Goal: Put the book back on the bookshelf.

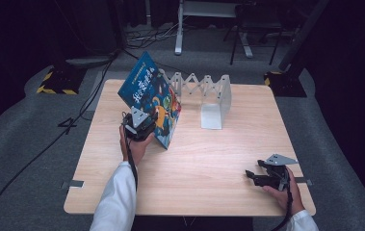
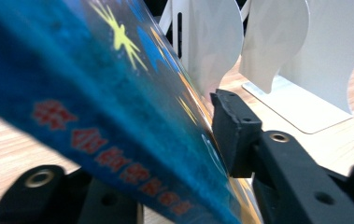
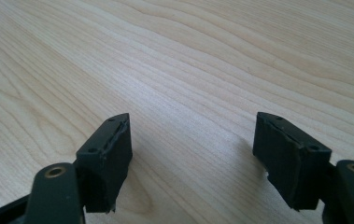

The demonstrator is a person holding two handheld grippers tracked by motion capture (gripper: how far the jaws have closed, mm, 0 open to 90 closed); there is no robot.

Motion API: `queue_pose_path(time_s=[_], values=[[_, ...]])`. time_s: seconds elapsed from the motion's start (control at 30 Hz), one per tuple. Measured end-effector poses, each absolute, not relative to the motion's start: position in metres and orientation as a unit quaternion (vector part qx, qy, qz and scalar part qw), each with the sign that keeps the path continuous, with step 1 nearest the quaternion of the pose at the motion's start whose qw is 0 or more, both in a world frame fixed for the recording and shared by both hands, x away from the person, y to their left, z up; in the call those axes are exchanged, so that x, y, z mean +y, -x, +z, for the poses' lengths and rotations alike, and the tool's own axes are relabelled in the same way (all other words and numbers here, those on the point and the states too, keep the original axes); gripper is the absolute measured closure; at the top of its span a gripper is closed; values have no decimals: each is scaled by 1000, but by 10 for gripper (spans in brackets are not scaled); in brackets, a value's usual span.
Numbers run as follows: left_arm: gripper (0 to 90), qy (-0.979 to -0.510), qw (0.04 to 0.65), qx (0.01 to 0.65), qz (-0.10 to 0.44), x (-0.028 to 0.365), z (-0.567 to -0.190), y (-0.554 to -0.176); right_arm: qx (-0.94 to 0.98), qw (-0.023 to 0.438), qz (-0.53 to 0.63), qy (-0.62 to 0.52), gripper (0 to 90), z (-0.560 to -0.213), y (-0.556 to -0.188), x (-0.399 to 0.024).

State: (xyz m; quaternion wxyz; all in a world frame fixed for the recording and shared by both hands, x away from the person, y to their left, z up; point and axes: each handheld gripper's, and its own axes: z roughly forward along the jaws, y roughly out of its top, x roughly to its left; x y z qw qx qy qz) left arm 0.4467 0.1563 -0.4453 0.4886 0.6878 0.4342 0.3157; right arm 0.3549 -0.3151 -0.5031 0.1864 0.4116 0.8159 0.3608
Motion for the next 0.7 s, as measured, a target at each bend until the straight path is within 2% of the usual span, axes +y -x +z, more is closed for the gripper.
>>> queue_pose_path(time_s=[0.07, 0.37, 0.5, 0.7], values=[[544, -691, 486, 435, 311, 158, -445, -446, 816, 186, 361, -412, 288, -503, -355, -315], [482, -702, 489, 425, 296, 175, -437, -437, 819, 180, 357, -413, 290, -501, -356, -316], [411, -709, 495, 413, 286, 183, -432, -431, 816, 171, 358, -421, 290, -499, -358, -318], [287, -755, 477, 373, 251, 189, -424, -424, 820, 178, 358, -410, 284, -486, -358, -312]])
